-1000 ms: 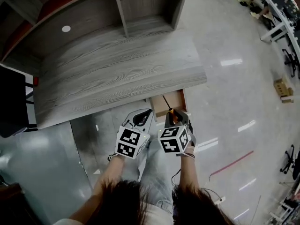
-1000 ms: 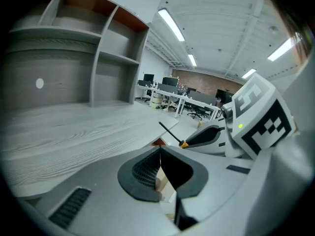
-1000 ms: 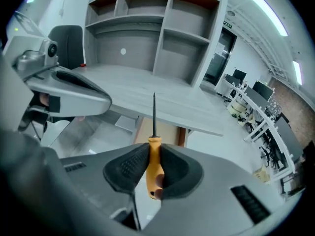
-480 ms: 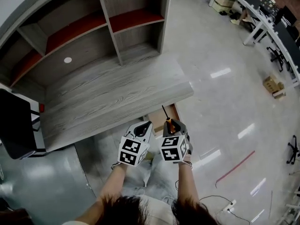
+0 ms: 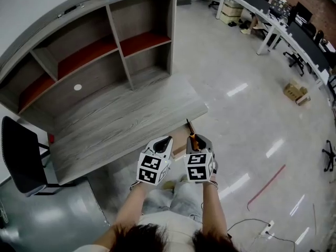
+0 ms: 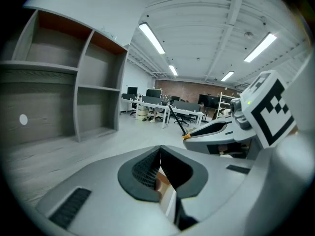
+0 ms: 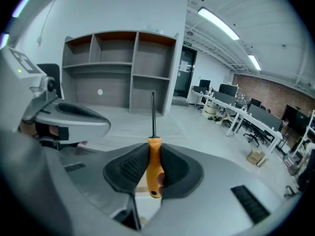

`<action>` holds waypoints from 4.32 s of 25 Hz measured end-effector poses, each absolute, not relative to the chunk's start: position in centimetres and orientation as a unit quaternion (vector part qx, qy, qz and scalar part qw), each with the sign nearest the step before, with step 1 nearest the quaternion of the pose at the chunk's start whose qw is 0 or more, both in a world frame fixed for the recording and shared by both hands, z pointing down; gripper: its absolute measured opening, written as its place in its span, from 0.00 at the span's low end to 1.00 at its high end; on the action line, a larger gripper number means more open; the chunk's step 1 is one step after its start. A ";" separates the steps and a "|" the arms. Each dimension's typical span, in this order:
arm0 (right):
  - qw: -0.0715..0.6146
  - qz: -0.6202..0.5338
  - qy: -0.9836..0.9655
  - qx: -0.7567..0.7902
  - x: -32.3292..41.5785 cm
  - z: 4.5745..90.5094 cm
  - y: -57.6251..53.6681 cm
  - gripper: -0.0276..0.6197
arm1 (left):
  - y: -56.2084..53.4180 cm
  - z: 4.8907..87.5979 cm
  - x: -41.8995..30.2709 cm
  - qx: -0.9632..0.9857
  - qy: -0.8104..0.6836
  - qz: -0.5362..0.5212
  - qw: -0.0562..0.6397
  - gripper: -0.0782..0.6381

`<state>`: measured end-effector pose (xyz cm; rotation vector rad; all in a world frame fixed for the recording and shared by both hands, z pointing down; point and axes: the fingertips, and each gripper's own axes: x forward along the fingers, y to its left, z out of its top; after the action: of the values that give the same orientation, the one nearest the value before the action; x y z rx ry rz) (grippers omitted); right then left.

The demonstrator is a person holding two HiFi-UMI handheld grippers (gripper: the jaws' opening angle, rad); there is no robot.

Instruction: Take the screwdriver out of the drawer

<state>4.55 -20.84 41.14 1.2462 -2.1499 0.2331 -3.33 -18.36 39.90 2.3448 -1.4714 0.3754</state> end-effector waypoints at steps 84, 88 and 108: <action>0.081 -0.071 -0.853 0.511 12.5 20.4 1.2 0.17 | 2.2 21.9 6.5 0.827 -0.554 0.098 0.008 0.13; 0.082 -0.074 -0.850 0.516 10.5 20.1 0.3 0.17 | 1.4 21.3 4.2 0.827 -0.553 0.095 0.006 0.13; 0.103 -0.072 -0.824 0.553 5.5 20.1 -2.6 0.17 | -2.1 21.4 -1.9 0.847 -0.523 0.099 0.009 0.13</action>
<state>5.53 -2.58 20.11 1.6317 -2.4304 -0.2133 -1.91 -2.13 21.41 2.6444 -1.6326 0.3104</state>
